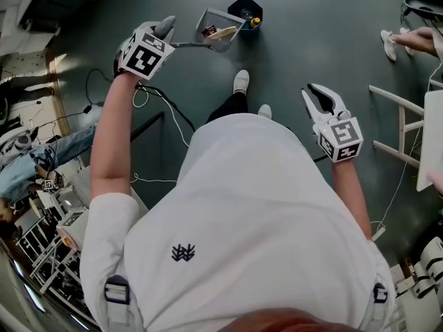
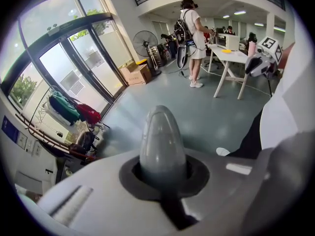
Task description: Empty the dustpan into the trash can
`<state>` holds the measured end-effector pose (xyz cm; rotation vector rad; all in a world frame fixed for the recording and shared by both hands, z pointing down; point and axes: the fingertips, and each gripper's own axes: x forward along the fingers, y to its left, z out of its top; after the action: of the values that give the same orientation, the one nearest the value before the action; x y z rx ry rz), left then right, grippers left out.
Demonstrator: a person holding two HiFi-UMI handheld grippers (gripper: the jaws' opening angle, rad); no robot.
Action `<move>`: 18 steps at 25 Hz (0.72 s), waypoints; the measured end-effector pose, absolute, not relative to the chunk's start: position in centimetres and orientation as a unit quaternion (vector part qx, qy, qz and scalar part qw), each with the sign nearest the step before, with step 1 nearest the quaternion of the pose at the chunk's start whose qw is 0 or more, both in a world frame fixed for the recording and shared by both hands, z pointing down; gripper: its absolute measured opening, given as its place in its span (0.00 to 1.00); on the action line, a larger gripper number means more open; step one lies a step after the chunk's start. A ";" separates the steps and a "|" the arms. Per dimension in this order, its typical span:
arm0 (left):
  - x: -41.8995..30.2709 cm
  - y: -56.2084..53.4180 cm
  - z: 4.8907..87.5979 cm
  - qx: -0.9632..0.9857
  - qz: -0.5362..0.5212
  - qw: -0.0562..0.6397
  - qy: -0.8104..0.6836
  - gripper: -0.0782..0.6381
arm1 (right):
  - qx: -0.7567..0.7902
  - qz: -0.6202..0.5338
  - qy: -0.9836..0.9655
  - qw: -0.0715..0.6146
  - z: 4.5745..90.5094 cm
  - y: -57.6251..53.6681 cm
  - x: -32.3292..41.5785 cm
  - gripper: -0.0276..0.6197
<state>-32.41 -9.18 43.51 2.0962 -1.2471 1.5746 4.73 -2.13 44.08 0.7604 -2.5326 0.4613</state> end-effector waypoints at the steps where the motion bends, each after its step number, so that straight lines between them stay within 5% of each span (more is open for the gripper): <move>1: -32.5 -10.3 43.5 0.717 0.543 0.112 -0.422 0.19 | 0.281 0.171 -0.917 0.226 44.1 -2.7 4.7 0.14; 18: -30.6 -27.3 45.5 0.709 0.641 -0.017 -0.293 0.19 | 0.379 0.220 -0.874 0.211 44.8 -6.1 6.1 0.14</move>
<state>-30.63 -27.28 45.48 2.2530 -0.9307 2.0368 6.07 -6.06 44.82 1.0534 -2.4291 0.6107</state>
